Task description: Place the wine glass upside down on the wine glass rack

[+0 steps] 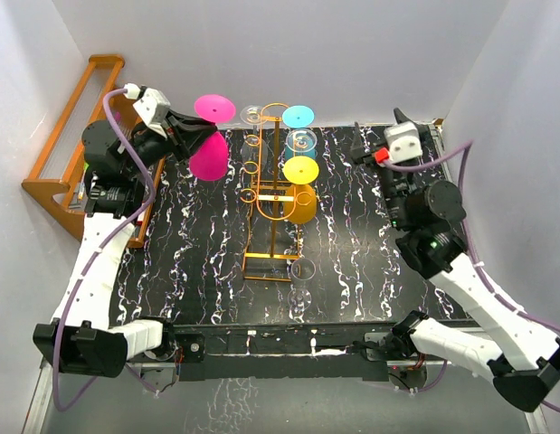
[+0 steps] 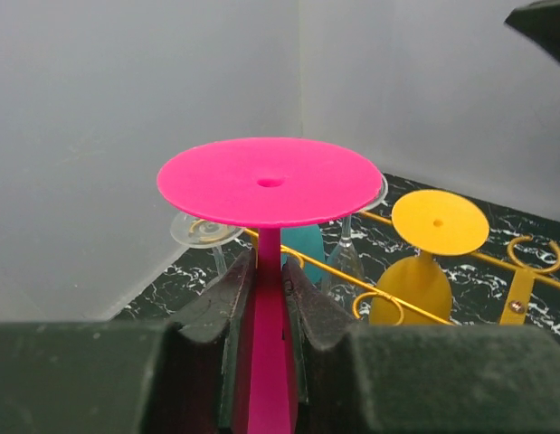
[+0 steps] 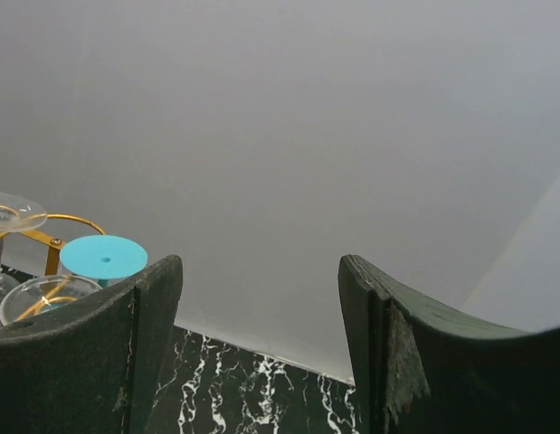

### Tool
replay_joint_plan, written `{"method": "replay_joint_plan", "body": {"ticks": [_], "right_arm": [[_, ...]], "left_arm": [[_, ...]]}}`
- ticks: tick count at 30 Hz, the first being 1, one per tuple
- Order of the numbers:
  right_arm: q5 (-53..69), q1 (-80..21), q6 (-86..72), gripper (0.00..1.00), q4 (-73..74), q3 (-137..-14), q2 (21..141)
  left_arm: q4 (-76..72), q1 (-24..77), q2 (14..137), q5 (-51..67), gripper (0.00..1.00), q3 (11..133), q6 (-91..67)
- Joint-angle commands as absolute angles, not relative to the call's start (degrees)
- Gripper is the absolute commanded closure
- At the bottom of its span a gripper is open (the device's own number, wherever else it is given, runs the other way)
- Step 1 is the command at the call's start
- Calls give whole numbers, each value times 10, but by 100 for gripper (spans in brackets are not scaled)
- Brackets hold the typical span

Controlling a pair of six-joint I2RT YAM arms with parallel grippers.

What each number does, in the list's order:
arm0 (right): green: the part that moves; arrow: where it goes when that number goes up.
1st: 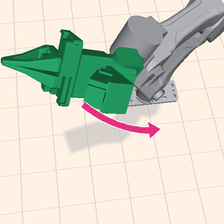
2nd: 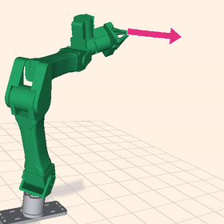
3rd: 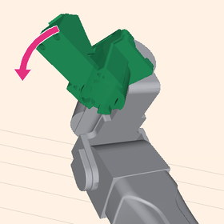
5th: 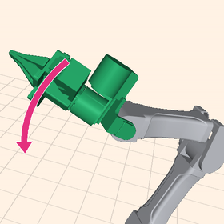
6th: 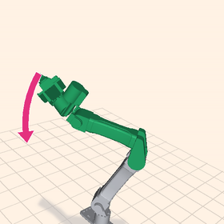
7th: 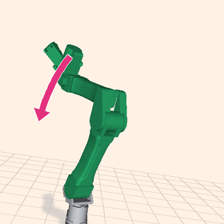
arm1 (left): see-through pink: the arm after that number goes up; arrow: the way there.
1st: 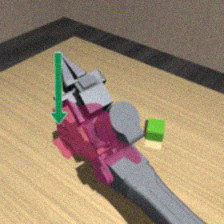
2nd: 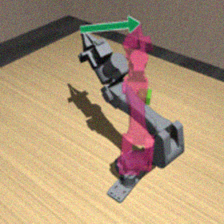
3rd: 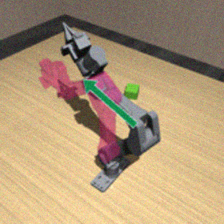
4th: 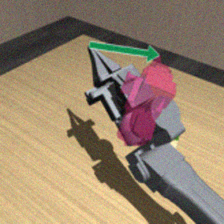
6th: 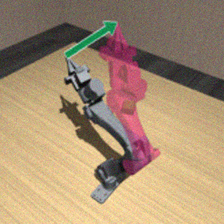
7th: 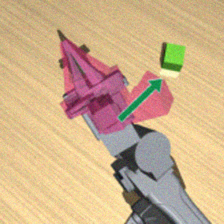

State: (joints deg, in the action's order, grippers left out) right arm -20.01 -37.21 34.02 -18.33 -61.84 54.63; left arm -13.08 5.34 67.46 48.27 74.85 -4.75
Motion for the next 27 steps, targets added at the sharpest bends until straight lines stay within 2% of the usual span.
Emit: {"method": "replay_joint_plan", "body": {"ticks": [1,9,27], "right_arm": [[-235,-372,292,29,-174,-589,500],[-230,-372,281,29,-158,-571,475],[-212,-372,280,29,-181,-566,511]], "left_arm": [[-193,50,688,542,100,738,-13],[-189,50,720,566,100,716,41],[-239,64,781,581,100,686,55]]}}
